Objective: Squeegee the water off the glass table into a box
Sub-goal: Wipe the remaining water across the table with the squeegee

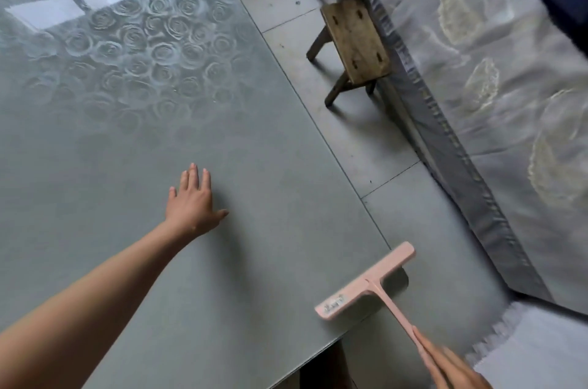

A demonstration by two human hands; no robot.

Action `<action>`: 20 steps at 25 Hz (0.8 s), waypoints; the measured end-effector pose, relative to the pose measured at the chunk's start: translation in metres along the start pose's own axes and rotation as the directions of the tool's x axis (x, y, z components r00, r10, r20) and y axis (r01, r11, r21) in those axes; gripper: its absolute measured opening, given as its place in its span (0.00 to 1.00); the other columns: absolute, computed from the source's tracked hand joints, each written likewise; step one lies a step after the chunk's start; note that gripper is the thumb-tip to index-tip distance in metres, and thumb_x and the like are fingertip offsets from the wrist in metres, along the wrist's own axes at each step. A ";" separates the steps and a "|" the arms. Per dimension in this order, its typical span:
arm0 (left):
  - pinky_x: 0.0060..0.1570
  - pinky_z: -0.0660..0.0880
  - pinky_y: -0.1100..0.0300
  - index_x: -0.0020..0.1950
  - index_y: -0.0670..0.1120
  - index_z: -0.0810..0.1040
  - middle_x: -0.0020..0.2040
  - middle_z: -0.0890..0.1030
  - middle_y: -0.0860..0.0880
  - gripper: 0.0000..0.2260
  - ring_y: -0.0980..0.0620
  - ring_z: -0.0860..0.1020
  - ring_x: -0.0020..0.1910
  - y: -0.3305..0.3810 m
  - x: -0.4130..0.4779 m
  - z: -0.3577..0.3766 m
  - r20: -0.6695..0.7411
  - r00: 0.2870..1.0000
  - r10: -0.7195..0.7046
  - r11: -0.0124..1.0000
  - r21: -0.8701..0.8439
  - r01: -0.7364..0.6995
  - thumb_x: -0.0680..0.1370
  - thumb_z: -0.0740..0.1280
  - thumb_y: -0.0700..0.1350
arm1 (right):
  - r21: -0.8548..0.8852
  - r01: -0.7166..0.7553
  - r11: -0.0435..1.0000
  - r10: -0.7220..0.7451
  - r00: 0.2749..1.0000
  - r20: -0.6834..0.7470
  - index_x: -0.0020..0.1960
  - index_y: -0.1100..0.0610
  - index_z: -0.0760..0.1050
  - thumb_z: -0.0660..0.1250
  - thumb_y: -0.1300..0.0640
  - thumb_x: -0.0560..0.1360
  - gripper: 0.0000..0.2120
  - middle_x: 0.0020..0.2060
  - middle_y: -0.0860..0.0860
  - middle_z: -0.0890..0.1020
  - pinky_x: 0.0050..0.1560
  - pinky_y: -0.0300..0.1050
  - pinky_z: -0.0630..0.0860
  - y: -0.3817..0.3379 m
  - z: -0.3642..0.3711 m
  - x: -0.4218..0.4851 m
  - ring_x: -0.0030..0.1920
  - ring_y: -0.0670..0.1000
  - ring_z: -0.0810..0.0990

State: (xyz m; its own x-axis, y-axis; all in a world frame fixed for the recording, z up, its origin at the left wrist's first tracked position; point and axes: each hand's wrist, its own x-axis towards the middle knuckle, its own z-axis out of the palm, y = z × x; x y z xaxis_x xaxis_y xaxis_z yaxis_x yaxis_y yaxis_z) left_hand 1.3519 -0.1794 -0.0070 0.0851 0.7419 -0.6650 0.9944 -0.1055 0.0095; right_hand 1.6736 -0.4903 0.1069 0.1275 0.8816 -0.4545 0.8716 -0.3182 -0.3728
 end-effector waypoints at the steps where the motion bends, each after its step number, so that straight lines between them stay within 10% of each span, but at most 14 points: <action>1: 0.74 0.52 0.46 0.78 0.44 0.44 0.79 0.41 0.43 0.44 0.45 0.44 0.78 0.006 0.001 0.004 0.000 1.000 0.009 1.000 0.015 -0.009 0.75 0.65 0.61 | -0.060 0.069 0.996 -0.071 0.997 -0.024 0.76 0.42 0.48 0.48 0.57 0.81 0.26 0.68 0.32 0.66 0.48 0.31 0.68 0.006 0.008 -0.006 0.48 0.37 0.75; 5: 0.73 0.58 0.48 0.78 0.43 0.49 0.78 0.46 0.41 0.43 0.44 0.48 0.77 0.022 0.009 0.014 0.024 0.999 0.022 0.996 0.091 -0.024 0.74 0.65 0.63 | 0.061 -0.129 0.990 0.129 0.992 0.005 0.72 0.41 0.62 0.66 0.61 0.75 0.30 0.35 0.47 0.75 0.29 0.38 0.70 -0.006 0.027 0.053 0.28 0.55 0.75; 9: 0.73 0.57 0.47 0.78 0.40 0.48 0.78 0.44 0.36 0.45 0.40 0.47 0.77 0.033 0.015 0.014 0.090 0.995 -0.033 0.990 0.139 0.020 0.73 0.66 0.63 | 0.093 -0.012 0.996 0.009 0.999 0.040 0.75 0.41 0.52 0.54 0.53 0.82 0.24 0.44 0.54 0.75 0.42 0.50 0.70 -0.032 0.041 0.137 0.43 0.59 0.76; 15: 0.73 0.58 0.47 0.77 0.37 0.50 0.77 0.47 0.34 0.45 0.38 0.51 0.76 0.039 0.018 0.003 0.140 0.989 -0.047 0.990 0.141 0.028 0.73 0.66 0.63 | 0.130 -0.146 0.981 0.137 0.988 0.076 0.72 0.35 0.58 0.62 0.54 0.78 0.28 0.34 0.47 0.70 0.31 0.43 0.68 0.016 0.016 0.049 0.29 0.51 0.72; 20: 0.66 0.66 0.51 0.75 0.43 0.58 0.77 0.55 0.37 0.35 0.41 0.62 0.73 0.030 0.016 0.001 0.022 0.999 0.040 0.975 0.216 -0.044 0.76 0.61 0.63 | 0.112 -0.024 0.993 0.018 0.999 0.051 0.75 0.38 0.53 0.53 0.52 0.81 0.24 0.43 0.51 0.73 0.40 0.47 0.67 -0.021 0.024 0.141 0.42 0.55 0.76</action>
State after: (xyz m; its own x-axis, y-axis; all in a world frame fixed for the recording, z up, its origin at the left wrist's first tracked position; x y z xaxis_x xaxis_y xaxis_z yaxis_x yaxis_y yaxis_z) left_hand 1.3833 -0.1713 -0.0180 0.1235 0.7224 -0.6804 0.9526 -0.2785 -0.1228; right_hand 1.6622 -0.3677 0.0317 0.1192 0.8569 -0.5015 0.8098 -0.3762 -0.4503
